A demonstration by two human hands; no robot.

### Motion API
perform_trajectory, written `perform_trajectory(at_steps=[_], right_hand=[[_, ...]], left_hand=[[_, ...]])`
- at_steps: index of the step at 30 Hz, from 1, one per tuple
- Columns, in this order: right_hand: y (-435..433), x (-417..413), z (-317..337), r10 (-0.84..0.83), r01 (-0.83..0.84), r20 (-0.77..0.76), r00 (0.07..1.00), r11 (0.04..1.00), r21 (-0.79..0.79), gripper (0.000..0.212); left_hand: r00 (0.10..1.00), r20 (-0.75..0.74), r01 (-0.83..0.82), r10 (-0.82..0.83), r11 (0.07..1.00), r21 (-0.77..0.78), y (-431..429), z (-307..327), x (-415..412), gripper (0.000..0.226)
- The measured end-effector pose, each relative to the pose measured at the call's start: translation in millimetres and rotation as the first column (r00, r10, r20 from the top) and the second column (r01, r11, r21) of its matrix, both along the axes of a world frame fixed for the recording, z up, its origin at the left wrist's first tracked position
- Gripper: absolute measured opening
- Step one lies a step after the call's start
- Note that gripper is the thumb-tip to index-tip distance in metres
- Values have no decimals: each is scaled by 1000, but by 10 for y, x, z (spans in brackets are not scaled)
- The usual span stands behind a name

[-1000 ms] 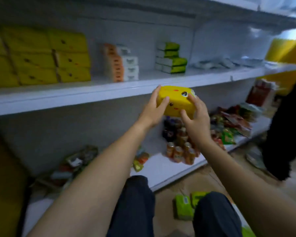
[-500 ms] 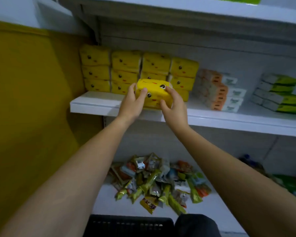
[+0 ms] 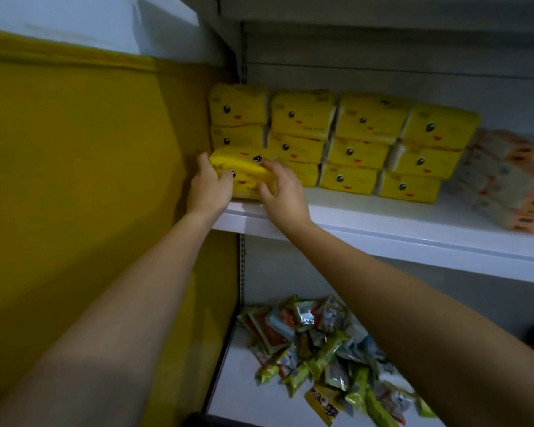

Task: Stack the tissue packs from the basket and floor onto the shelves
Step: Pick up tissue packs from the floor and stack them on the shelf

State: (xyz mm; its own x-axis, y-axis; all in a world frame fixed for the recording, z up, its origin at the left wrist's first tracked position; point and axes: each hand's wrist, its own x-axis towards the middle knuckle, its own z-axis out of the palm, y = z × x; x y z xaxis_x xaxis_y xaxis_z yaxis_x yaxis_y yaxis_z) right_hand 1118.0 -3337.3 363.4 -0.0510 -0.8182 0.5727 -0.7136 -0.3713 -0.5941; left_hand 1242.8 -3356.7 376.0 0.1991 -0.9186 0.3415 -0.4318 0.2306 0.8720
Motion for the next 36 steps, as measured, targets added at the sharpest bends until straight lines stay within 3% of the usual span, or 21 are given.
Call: perform_trajectory(at_steps=[5,10,12,17,21,30,36], right_hand=[[-78,68,-14,-32,31,32,999,999,15,44],[-69,69,-24,-85,87,95,992,996,-22,33],[-68,65,-14,-58,60,109,992,998,-12,31],[-8,63,-21,20,-23,94,995,999,29,40],[-5,51,-17,20,-16,-39,999,995,103,47],[-19,37,-37,46,-16,-299,953,995,103,47],[327,-216,-84,36,-27,-441,897,999,26,46]], left_hand=[[990,121,-74,77,997,-25,-112,-45,96,53],[878,321,-233,355,903,-362,-49,-188,71,42],[858,370,-195,355,893,-405,-32,-206,77,30],[840,487,-97,237,951,-295,-32,-186,70,30],[826,528,-108,196,975,-194,-40,-182,68,38],[785,604,-97,135,991,-95,37,-199,126,43],[770,613,-47,177,974,-222,320,-133,-15,41]])
